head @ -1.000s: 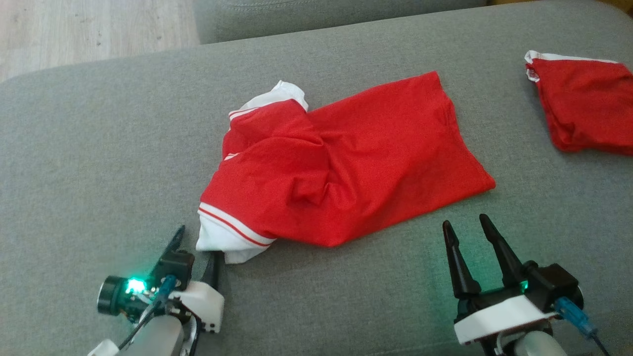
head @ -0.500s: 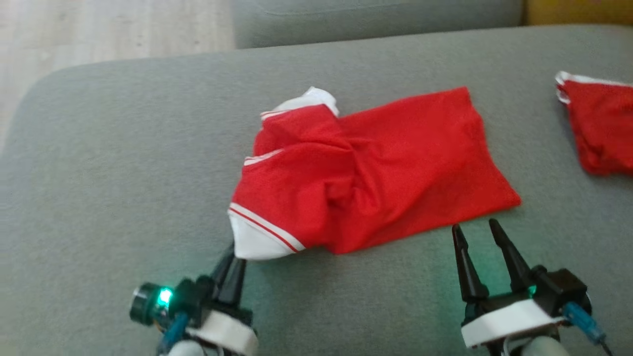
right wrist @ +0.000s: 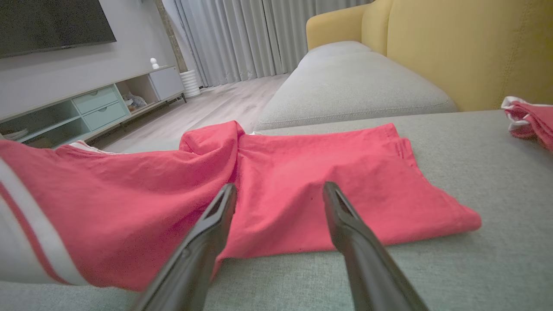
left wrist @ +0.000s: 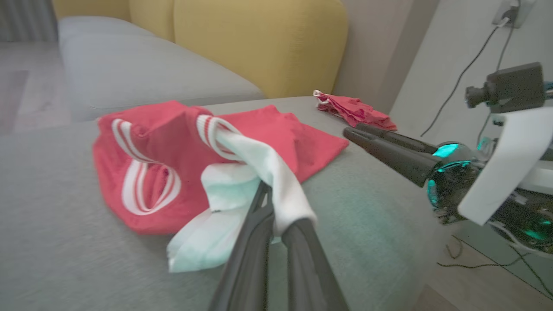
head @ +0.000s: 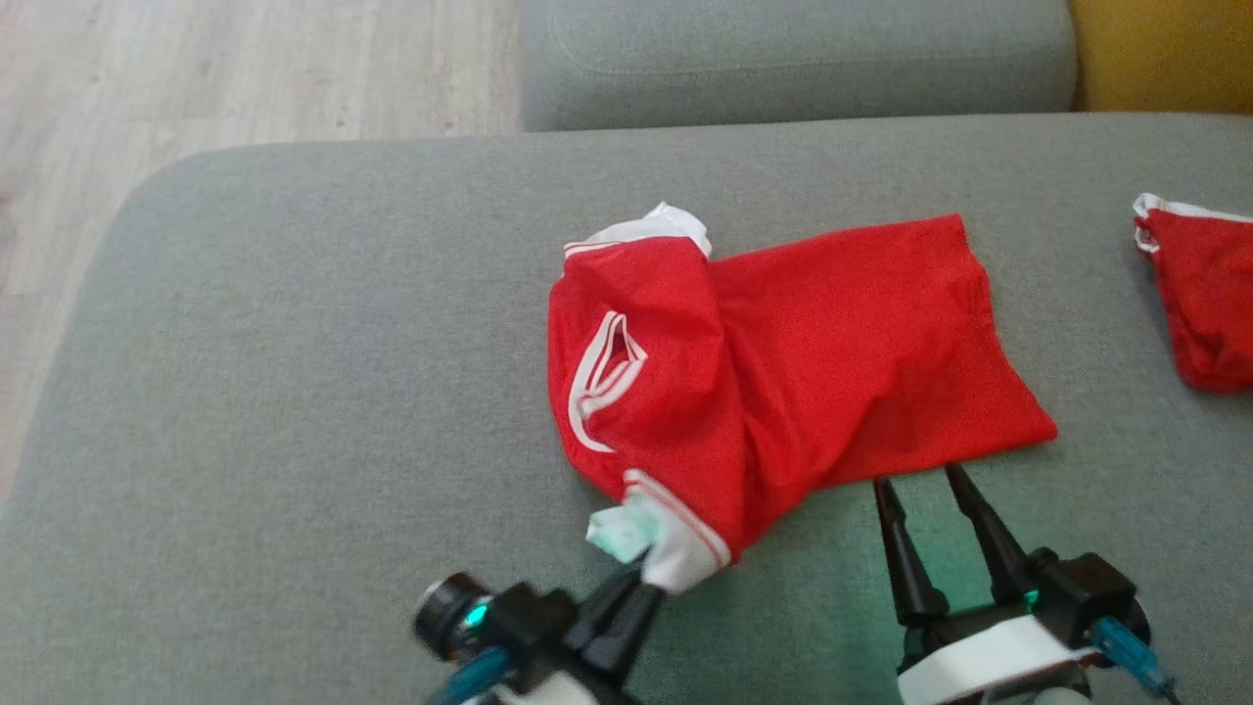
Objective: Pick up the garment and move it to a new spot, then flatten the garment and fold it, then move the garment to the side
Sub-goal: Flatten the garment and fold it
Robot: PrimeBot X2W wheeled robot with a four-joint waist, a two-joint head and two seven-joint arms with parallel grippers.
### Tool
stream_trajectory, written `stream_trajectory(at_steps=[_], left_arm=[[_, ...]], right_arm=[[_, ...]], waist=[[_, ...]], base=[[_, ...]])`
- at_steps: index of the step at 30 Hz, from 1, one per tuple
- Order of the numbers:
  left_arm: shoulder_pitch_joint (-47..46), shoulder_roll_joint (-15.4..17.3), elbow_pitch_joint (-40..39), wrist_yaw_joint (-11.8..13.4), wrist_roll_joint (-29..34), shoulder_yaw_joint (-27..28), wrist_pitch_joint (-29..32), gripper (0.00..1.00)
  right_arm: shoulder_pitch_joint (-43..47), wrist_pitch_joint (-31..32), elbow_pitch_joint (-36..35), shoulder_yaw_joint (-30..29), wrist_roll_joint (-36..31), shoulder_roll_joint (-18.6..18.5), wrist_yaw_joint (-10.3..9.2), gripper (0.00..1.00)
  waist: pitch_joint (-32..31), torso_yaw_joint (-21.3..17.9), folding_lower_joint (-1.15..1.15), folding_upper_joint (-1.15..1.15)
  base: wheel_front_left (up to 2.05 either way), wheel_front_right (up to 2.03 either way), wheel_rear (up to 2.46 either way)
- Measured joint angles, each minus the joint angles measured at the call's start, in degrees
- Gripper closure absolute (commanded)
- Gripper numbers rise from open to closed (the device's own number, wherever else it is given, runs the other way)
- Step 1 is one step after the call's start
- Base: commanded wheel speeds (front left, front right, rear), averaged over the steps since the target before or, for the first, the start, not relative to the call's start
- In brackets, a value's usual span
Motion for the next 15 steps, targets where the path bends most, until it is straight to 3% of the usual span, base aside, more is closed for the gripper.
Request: stream_trajectory(at_steps=[4,5,6,7,8,15], left_arm=[[-7.0,-3.8,6.1,-0.5,-0.4,-4.3,-0.7,1.0],[-9.5,-4.8,8.1,-0.5,-0.4,-5.1,-1.3,0.86],[-12.0,-5.6,10.3,-0.5,-0.5,-5.9,-1.7,0.64],[-14.2,-6.2,12.3,-0.5,-0.6,-7.3,-2.2,0.29],[-16.1,-6.5,14.1,-0.5,-1.0,-8.8,-2.7,0.0],[-19.8,-7.7,19.5,-1.0,-3.5,-16.3,-4.2,0.0]], right_arm=[[-0.3,0.0,0.2,1.0,0.1,-0.1,0.0,0.0],[-0.3,0.0,0.3,1.3,0.3,-0.1,0.0,0.0],[-0.3,0.0,0.5,1.7,0.4,-0.2,0.0,0.0],[-0.3,0.0,0.7,1.9,0.4,-0.2,0.0,0.0],[-0.3,0.0,0.7,2.0,0.4,-0.2,0.0,0.0],[-0.6,0.0,0.2,0.9,0.4,-0.3,0.0,0.0]], waist=[[0.5,-1.5,0.0,0.0],[0.6,-1.9,0.01,0.0],[0.7,-2.5,0.01,0.0],[0.8,-3.0,0.01,0.0],[0.9,-3.7,0.01,0.0],[2.1,-7.7,0.0,0.0]], base=[[0.0,0.0,0.0],[0.0,0.0,0.0],[0.0,0.0,0.0],[0.0,0.0,0.0],[0.0,0.0,0.0],[0.0,0.0,0.0]])
